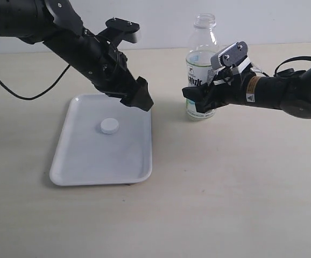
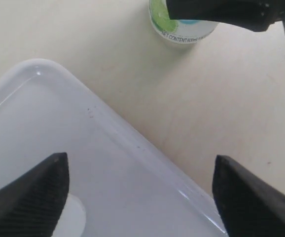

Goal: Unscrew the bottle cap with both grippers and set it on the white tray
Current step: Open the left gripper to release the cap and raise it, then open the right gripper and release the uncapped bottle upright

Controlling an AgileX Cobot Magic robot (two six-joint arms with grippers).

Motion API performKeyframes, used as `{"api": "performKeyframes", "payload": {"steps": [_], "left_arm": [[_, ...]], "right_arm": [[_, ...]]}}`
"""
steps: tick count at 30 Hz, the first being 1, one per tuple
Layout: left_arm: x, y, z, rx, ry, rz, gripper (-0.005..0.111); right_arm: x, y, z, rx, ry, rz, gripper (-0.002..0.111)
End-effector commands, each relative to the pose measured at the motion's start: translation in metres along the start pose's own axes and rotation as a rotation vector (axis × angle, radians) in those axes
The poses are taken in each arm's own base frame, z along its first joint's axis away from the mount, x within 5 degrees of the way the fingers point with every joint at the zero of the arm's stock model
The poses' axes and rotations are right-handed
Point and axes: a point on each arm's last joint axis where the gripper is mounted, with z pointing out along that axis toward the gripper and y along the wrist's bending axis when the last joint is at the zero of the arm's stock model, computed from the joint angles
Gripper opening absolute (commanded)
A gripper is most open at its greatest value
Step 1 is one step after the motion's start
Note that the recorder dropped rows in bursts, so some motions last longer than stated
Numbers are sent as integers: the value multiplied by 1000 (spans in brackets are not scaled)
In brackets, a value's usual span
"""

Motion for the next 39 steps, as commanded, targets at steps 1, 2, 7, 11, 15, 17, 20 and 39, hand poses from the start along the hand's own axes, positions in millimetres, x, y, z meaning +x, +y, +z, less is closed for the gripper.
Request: {"api": "performKeyframes", "payload": {"steps": [1,2,7,11,15,17,20,39], "left_arm": [[-1,-1,-4,6,-6,4,76],[-1,-1,-4,6,-6,4,76],[-1,-1,-4,6,-6,4,76],[0,-1,-4,8,-5,4,76],[0,-1,-4,8,-5,4,76],[0,-1,-4,8,-5,4,76],[0,-1,-4,8,-5,4,76],[-5,-7,-4,71,-50,-32,61]], "right_arm": [[4,3,0,-17,25,-27,58],[4,3,0,-17,25,-27,63],[4,4,0,-29,31,-38,77],[5,4,0,-35,34,-47,80],[0,4,-2,-33,41,-68,80],[-3,4,-5,-30,59,-94,80],[-7,5,-8,-30,98,-92,80],[-22,9,-29,-47,270,-49,80]]}}
